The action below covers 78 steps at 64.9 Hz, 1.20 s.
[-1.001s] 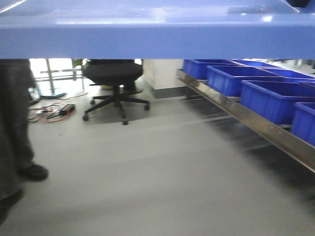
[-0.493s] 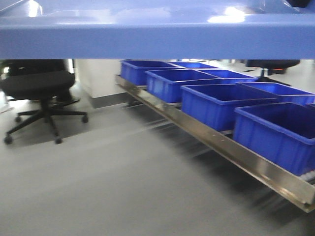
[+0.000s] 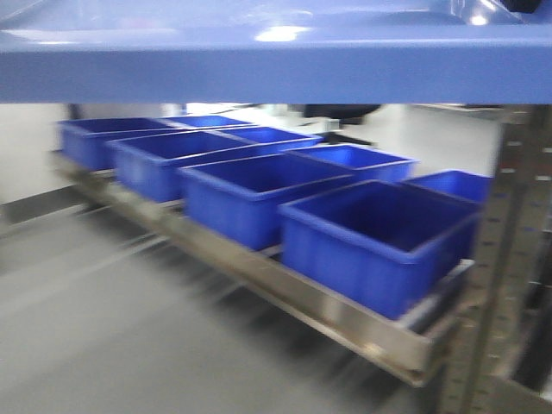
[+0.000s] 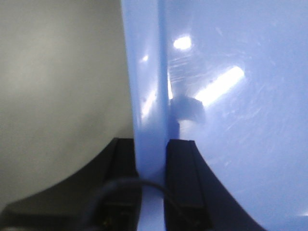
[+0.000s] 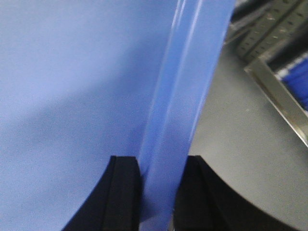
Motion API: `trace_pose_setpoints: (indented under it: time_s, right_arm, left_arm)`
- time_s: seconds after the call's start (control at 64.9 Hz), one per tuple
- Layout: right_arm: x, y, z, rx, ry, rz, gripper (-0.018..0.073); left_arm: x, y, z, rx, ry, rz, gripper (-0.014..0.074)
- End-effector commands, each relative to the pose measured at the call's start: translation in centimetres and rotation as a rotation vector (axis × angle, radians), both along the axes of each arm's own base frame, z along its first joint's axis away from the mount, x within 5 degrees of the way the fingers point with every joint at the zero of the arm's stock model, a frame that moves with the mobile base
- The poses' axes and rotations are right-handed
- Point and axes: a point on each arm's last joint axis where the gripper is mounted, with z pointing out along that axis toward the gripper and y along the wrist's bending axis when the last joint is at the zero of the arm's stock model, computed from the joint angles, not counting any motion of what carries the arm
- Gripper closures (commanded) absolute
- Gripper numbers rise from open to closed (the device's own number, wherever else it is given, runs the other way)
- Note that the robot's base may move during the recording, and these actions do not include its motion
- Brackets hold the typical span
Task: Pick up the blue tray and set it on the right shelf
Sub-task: 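Drive the base toward the metal rack of blue bins, then align the base in front of the rack's upper roller shelf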
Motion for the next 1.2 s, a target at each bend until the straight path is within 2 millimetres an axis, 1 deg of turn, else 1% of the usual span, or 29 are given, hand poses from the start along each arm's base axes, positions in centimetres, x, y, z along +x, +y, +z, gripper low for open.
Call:
trace_pose_setpoints:
  time_s: [0.0,1.186]
  right_arm:
    - [-0.09,0.22,1.85,0.063,-0.115,0.050,0.0504]
    - [-0.10,0.21,1.84,0.063,-0.115,0.050,0.0504]
  left_arm:
    - [-1.39,0.00,1.27,-0.025,0.025,-0.044,0.0645]
    - [-1.39,0.00,1.27,-0.025,0.025,-0.044,0.0645]
